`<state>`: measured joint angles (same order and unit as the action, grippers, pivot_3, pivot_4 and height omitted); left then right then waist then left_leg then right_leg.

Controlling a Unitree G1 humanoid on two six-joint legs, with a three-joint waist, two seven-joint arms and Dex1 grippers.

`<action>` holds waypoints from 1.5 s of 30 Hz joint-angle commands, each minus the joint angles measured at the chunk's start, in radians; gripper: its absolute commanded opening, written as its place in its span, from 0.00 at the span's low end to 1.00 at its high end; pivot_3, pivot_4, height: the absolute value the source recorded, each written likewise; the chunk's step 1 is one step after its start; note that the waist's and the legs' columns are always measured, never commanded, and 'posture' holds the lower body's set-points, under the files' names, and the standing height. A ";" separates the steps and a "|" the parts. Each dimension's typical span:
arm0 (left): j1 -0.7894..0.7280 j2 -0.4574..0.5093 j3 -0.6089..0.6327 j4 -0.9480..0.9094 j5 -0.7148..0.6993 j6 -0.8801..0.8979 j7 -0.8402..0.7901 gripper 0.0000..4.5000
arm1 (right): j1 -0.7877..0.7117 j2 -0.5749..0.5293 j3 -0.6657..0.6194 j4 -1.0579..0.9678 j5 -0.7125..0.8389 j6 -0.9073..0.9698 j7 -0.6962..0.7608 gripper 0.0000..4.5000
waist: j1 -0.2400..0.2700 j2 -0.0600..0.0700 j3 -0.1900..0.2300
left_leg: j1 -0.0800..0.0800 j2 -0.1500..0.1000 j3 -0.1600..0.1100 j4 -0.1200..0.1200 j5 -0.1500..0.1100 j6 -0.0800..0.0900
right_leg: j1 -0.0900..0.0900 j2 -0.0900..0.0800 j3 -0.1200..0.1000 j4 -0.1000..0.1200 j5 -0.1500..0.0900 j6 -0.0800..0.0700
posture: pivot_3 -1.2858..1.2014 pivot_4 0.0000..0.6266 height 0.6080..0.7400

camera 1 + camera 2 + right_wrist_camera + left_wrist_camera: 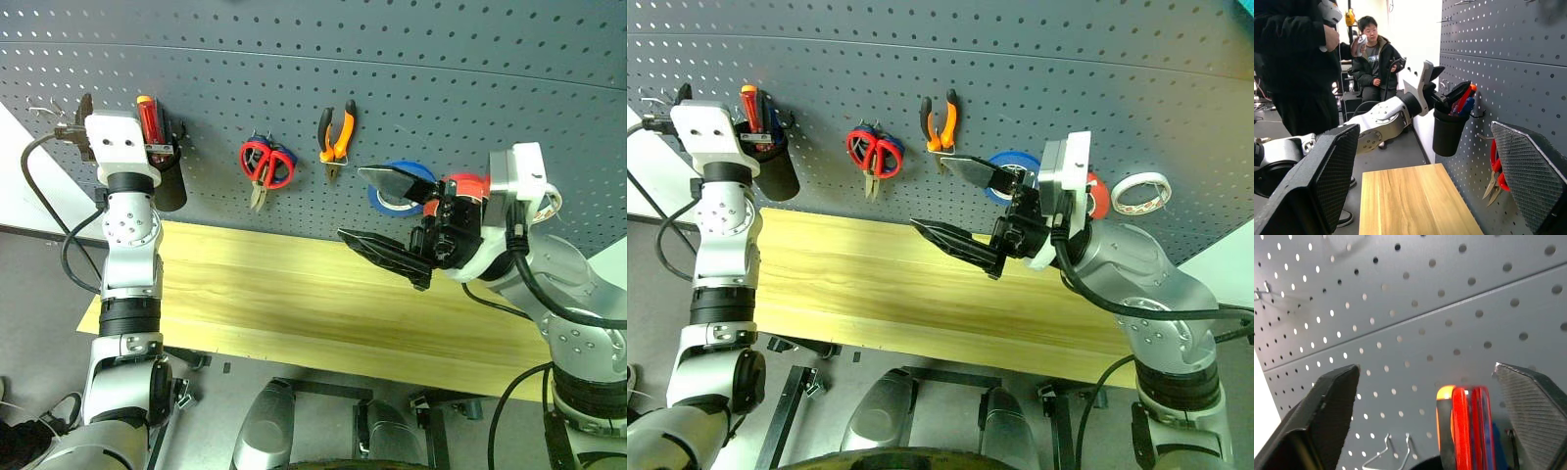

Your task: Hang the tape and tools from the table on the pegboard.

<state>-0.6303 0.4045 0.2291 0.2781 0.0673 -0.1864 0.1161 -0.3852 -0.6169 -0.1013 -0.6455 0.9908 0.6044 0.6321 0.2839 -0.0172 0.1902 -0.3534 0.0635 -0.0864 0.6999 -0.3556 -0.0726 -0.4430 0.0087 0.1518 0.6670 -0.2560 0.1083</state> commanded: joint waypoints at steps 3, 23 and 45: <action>-0.024 0.034 -0.076 -0.159 0.065 -0.040 -0.066 0.99 | 0.002 0.005 0.020 0.014 -0.056 -0.041 0.051 1.00 | 0.002 -0.001 -0.002 | 0.000 0.000 0.000 0.000 0.000 0.000 | 0.000 0.000 0.000 0.000 0.000 0.000 | 0.63 0.11 0.52; 0.111 -0.059 -0.302 -0.333 -0.075 0.147 -0.450 0.99 | 0.156 0.033 0.046 0.215 -0.377 -0.277 0.186 1.00 | -0.002 -0.002 -0.104 | 0.015 0.000 0.001 0.000 0.000 -0.001 | 0.017 0.000 0.000 -0.002 -0.002 -0.003 | 0.65 0.00 0.52; 0.431 -0.053 -0.415 -0.168 -0.235 0.666 -0.750 0.99 | 0.541 0.191 0.092 0.216 -0.544 -0.351 0.004 1.00 | -0.124 0.002 -0.115 | 0.015 0.000 0.001 0.000 0.000 -0.001 | 0.016 0.001 0.002 -0.002 -0.004 -0.002 | 0.61 0.00 0.52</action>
<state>-0.1875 0.3497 -0.1771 0.1105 -0.1825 0.4953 -0.6290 0.1652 -0.4375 -0.0082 -0.4218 0.4545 0.2809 0.6464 0.1603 -0.0153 0.0753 -0.3384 0.0637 -0.0855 0.6994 -0.3553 -0.0732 -0.4269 0.0095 0.1534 0.6650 -0.2595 0.1064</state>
